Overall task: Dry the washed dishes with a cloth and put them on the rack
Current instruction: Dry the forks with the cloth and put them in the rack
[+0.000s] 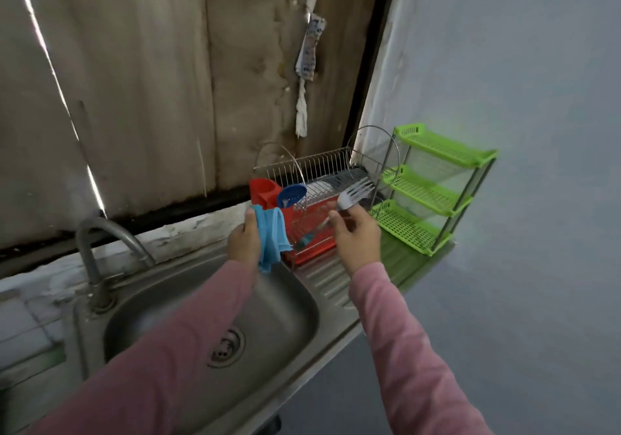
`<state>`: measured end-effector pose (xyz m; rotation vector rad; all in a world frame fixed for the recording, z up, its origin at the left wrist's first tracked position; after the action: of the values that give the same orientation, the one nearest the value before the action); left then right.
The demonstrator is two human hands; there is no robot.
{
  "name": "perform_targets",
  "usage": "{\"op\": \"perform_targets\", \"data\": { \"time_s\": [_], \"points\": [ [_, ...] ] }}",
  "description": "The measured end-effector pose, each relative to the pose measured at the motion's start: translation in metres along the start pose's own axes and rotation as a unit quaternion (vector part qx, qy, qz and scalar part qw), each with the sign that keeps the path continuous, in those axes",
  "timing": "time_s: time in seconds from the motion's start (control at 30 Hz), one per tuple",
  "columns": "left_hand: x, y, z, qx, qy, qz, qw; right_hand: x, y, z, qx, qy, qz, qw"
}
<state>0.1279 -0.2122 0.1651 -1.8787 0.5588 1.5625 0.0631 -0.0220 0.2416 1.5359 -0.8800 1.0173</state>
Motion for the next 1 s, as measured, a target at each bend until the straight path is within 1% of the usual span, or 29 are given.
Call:
{"op": "perform_targets", "data": {
  "time_s": [0.17,0.27,0.4,0.53,0.67,0.73,0.8,0.87,1.0],
  "points": [
    [-0.025,0.052,-0.017,-0.066,-0.029,0.001,0.997,0.021,0.043,0.027,0.027,0.093,-0.067,0.993],
    [-0.026,0.070,-0.014,-0.085,-0.030,0.001,0.996,0.023,0.064,0.045,0.048,0.095,-0.103,0.989],
    [-0.026,0.084,-0.014,-0.114,-0.037,0.002,0.993,0.013,0.091,0.068,0.083,0.116,-0.085,0.986],
    [-0.025,0.088,-0.019,-0.168,-0.027,0.002,0.985,0.007,0.120,0.089,0.114,0.073,-0.088,0.987],
    [-0.033,0.096,-0.026,-0.228,-0.064,-0.004,0.972,0.007,0.148,0.109,0.143,0.081,-0.078,0.983],
    [-0.036,0.099,-0.025,-0.235,-0.058,0.009,0.970,0.004,0.161,0.117,0.153,0.062,-0.059,0.984],
    [-0.037,0.101,-0.023,-0.236,-0.064,0.022,0.969,-0.003,0.171,0.126,0.173,0.009,-0.039,0.984],
    [-0.035,0.104,-0.022,-0.237,-0.075,0.030,0.968,-0.011,0.174,0.137,0.211,-0.038,-0.024,0.976],
    [-0.031,0.108,-0.025,-0.238,-0.071,0.017,0.968,-0.027,0.174,0.152,0.284,-0.092,0.007,0.954]
  ]
}}
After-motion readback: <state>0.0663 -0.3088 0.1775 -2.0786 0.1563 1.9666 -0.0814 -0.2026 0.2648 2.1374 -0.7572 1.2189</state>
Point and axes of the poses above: each hand's wrist, its own y-axis towards the middle knuckle, its own z-axis out of the palm, x = y × z, the point moved 7 cm from there along y, towards the middle knuckle, and after that the axes turned 13 degrees about y, right-handed, at the moved point
